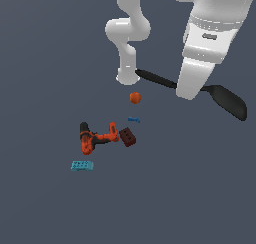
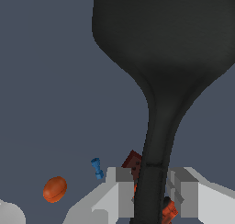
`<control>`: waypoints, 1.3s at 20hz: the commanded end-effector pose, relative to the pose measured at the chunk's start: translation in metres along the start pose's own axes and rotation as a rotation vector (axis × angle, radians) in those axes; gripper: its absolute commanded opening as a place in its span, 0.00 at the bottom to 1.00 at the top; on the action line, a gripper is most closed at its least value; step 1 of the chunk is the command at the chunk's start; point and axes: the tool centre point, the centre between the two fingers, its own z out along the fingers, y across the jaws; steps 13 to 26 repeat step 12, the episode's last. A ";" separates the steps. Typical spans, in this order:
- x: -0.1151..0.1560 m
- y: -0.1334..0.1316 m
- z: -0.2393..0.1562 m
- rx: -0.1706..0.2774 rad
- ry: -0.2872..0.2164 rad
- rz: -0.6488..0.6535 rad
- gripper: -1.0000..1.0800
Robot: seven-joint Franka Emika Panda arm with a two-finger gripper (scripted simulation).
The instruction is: Pick up a designated object from a clutter of objects.
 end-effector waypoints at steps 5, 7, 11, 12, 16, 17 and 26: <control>0.006 0.003 -0.031 -0.001 0.000 0.001 0.00; 0.006 0.003 -0.035 -0.001 0.000 0.001 0.00; 0.008 0.004 -0.040 -0.001 0.000 0.001 0.00; 0.008 0.004 -0.040 -0.001 0.000 0.001 0.00; 0.008 0.004 -0.040 -0.001 0.000 0.001 0.00; 0.008 0.004 -0.040 -0.001 0.000 0.001 0.00; 0.008 0.004 -0.040 -0.001 0.000 0.001 0.00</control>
